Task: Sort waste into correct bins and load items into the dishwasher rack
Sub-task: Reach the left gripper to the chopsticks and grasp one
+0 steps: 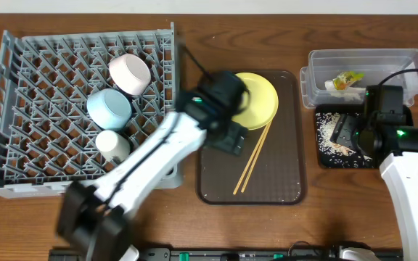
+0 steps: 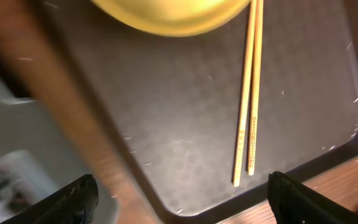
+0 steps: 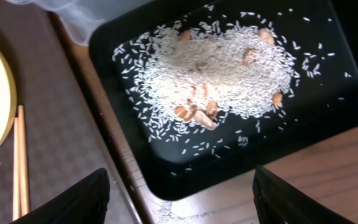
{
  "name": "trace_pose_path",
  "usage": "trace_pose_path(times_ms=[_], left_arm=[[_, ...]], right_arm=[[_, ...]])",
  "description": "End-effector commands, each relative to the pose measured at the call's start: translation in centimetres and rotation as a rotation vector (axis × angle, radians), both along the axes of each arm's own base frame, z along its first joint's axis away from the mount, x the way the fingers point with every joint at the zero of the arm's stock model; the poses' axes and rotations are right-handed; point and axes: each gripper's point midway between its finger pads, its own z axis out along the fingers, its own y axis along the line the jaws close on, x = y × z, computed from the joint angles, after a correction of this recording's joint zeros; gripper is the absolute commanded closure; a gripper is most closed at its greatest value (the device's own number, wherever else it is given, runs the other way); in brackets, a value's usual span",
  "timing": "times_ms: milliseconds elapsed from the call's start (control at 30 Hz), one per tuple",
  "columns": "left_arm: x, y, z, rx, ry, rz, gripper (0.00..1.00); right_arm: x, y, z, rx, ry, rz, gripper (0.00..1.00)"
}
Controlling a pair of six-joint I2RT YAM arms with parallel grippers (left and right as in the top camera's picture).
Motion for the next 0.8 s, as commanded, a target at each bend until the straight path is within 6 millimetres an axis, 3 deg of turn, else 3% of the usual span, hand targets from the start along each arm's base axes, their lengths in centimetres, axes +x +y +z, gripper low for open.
trace_pose_path(times_ms=[0, 200, 433, 533, 767], left_arm=[[-1.5, -1.1, -3.6, 0.069, 0.075, -0.048, 0.12], [-3.4, -3.5, -7.9, 0.129, 0.134, -0.131, 0.12], [-4.1, -5.0, -11.0, 0.152, 0.150, -0.172, 0.12], [-3.7, -4.6, -11.7, 0.179, 0.138, -0.167, 0.19], [-3.4, -3.7, -11.1, 0.223, 0.111, -0.163, 0.20]], right_arm=[[0.0, -0.4, 0.6, -0.013, -0.018, -0.011, 0.28], [0.0, -0.4, 0.6, -0.013, -0.018, -0.011, 0.27], [-0.3, -0.4, 0.5, -0.013, -0.004, -0.011, 0.26], [-0.3, -0.4, 0.5, -0.013, -0.003, -0.011, 0.26], [-0.3, -0.4, 0.5, -0.012, -0.002, -0.010, 0.26]])
